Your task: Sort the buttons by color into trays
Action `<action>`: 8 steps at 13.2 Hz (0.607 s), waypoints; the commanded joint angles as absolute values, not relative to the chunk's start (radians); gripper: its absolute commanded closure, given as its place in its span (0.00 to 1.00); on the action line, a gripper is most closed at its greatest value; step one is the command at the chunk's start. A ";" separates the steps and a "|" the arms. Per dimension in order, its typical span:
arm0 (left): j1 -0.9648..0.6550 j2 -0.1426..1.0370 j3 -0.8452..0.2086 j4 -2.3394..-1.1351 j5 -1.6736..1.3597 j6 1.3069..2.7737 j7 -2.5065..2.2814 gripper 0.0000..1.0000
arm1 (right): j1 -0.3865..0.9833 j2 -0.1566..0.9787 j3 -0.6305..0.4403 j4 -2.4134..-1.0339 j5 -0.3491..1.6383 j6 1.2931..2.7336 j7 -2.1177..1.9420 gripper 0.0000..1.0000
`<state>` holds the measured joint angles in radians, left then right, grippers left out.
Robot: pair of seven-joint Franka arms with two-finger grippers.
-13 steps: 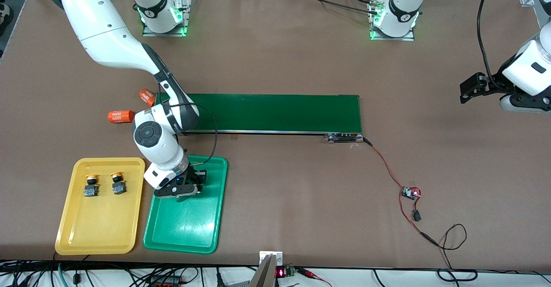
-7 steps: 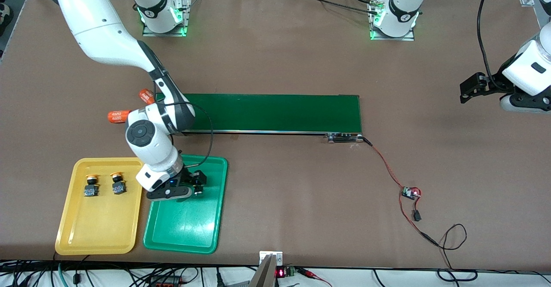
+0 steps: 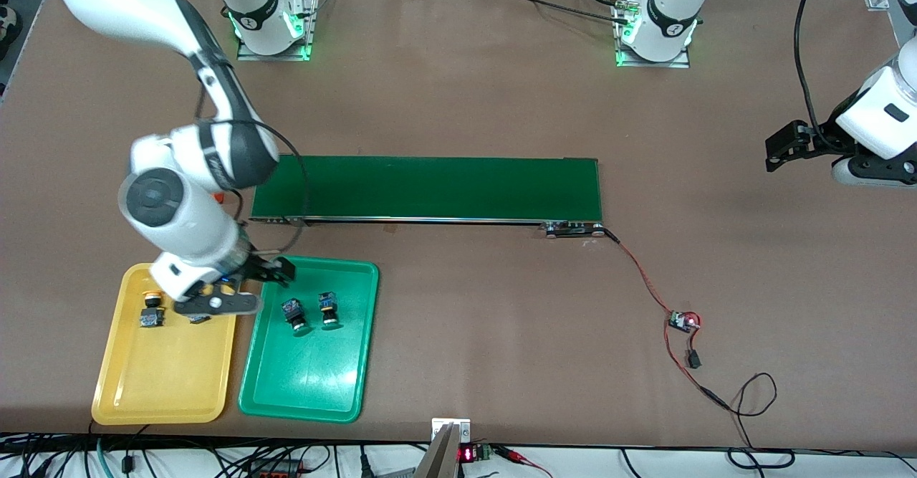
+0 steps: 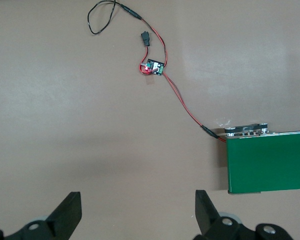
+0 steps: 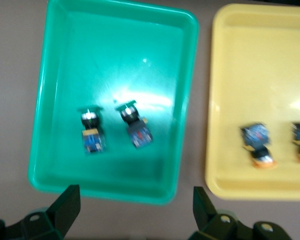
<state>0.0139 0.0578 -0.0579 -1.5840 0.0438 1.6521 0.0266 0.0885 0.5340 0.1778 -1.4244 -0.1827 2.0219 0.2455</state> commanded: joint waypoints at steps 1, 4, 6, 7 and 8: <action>0.020 0.063 -0.063 -1.562 0.052 1.631 0.026 0.00 | 0.003 0.411 0.181 -1.457 -0.124 1.899 0.120 0.00; 0.023 0.063 -0.063 -1.563 0.052 1.631 0.026 0.00 | -0.034 0.312 0.161 -1.470 -0.124 1.781 0.114 0.00; 0.023 0.063 -0.063 -1.565 0.052 1.618 0.026 0.00 | -0.035 0.266 0.121 -1.470 -0.120 1.706 0.100 0.00; 0.021 0.064 -0.063 -1.565 0.052 1.620 0.025 0.00 | -0.046 0.241 0.109 -1.470 -0.114 1.671 0.074 0.00; 0.021 0.064 -0.063 -1.562 0.052 1.620 0.028 0.00 | -0.057 0.215 0.103 -1.471 -0.100 1.649 0.043 0.00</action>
